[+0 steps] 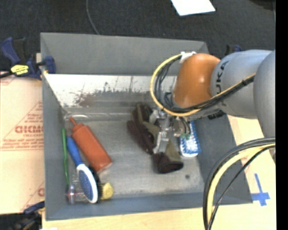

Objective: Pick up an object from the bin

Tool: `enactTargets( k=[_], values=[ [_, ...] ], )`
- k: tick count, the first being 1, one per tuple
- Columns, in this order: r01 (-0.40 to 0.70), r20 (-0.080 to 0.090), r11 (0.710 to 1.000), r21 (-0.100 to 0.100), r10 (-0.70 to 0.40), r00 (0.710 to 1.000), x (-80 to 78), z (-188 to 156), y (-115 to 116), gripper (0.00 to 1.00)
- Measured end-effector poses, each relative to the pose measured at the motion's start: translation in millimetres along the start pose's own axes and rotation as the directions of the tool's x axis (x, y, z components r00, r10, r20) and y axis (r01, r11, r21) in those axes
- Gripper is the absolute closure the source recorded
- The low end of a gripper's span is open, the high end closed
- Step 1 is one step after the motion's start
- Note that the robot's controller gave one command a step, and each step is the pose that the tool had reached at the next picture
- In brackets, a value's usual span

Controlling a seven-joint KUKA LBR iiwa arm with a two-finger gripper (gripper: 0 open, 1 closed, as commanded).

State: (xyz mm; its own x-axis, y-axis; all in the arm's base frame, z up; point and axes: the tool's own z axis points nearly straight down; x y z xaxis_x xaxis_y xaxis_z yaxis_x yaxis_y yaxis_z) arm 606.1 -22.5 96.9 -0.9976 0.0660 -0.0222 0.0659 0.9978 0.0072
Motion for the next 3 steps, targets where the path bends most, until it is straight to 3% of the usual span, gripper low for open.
enactTargets(
  k=[1,2,3],
  values=[
    [0.003,0.007,1.0,0.0,-0.003,1.0,8.9,22,44,1.0],
    [0.003,0.007,1.0,0.0,-0.003,1.0,8.9,22,44,1.0],
    [-0.007,-0.003,1.0,0.0,0.007,1.0,39.2,-49,40,1.0]
  ],
)
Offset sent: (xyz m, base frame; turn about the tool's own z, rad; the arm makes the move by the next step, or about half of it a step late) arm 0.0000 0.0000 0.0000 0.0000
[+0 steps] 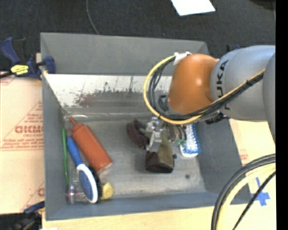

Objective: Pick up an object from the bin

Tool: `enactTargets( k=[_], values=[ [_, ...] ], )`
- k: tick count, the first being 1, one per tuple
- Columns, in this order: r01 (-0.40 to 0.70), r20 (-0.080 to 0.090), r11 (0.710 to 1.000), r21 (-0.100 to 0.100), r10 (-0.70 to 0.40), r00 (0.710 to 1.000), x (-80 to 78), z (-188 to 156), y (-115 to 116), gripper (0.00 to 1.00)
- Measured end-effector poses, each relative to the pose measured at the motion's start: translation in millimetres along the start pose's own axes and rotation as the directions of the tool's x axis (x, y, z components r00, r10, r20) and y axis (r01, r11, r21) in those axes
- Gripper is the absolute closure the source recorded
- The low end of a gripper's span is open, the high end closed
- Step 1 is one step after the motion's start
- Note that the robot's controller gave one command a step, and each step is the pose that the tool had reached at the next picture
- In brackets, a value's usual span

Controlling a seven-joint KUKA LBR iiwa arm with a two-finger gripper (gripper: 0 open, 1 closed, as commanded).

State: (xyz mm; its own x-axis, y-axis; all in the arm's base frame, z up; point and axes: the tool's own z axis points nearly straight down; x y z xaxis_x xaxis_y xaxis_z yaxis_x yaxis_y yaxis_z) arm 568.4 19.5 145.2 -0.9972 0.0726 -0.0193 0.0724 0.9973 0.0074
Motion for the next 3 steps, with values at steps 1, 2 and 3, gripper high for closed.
enactTargets(
  k=[1,2,3],
  values=[
    [-0.013,0.012,1.0,-0.001,0.013,1.0,-31.6,29,-4,1.0],
    [-0.03,0.029,1.0,-0.005,0.03,0.999,-9.0,72,-3,1.0],
    [0.075,0.022,0.997,0.003,-0.075,0.997,-27.6,71,12,1.0]
  ],
)
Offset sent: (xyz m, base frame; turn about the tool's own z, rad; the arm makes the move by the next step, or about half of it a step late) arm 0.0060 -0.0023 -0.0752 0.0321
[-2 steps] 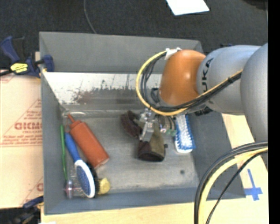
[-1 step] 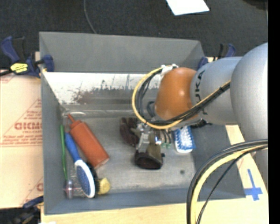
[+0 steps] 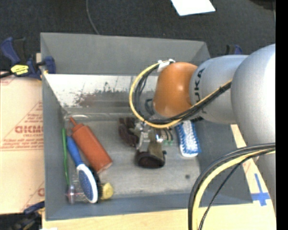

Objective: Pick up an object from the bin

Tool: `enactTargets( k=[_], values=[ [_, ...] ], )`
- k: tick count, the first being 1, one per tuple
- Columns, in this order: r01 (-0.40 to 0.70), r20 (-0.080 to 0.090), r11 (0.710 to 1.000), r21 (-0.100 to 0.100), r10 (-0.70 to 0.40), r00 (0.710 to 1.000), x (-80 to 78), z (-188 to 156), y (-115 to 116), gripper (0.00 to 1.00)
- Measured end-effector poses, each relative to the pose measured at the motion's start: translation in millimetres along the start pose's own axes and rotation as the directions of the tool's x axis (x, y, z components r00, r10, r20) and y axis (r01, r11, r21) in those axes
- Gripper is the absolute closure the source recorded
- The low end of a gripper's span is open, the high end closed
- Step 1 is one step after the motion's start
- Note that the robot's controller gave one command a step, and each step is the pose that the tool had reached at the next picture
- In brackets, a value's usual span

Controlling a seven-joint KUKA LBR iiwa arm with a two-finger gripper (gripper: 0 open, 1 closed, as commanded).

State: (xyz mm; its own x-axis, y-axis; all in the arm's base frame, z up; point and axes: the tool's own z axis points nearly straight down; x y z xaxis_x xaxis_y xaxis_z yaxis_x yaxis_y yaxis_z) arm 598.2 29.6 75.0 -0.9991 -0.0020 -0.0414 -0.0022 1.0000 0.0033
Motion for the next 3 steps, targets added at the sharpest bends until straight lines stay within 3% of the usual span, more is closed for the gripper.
enactTargets(
  k=[1,2,3],
  values=[
    [-0.03,0.01,1.0,-0.008,0.03,0.999,-4.4,0,2,1.0],
    [-0.008,0.025,1.0,-0.003,0.008,1.0,51.4,-3,3,1.0],
    [-0.017,0.013,1.0,-0.003,0.017,1.0,48.0,-1,8,1.0]
  ],
)
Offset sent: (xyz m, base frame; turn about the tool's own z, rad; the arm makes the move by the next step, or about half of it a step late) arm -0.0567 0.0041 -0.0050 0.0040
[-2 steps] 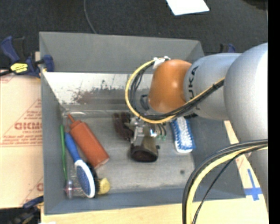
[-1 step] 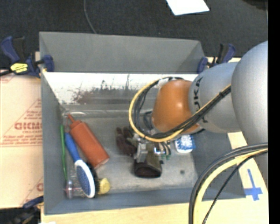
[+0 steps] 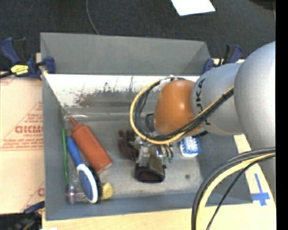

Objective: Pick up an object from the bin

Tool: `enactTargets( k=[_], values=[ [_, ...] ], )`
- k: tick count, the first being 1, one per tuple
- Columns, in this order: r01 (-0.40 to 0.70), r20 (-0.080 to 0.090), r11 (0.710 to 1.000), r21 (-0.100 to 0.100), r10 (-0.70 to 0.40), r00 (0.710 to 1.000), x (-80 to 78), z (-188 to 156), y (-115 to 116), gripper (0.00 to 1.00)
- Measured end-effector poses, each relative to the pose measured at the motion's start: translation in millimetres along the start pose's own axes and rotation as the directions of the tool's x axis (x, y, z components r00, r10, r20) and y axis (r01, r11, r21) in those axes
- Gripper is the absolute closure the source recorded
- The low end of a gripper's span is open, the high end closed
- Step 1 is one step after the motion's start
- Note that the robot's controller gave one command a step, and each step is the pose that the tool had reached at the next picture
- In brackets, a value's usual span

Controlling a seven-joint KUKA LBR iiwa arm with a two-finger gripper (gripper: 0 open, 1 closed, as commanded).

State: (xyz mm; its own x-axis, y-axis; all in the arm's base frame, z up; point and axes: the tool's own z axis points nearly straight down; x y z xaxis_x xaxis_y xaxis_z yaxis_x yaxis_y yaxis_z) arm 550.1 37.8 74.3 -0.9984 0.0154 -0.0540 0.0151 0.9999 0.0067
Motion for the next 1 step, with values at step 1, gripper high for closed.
enactTargets(
  k=[1],
  values=[
    [0.121,0.004,0.993,0.002,-0.121,0.993,25.1,-31.3,42.2,1.0]
  ],
)
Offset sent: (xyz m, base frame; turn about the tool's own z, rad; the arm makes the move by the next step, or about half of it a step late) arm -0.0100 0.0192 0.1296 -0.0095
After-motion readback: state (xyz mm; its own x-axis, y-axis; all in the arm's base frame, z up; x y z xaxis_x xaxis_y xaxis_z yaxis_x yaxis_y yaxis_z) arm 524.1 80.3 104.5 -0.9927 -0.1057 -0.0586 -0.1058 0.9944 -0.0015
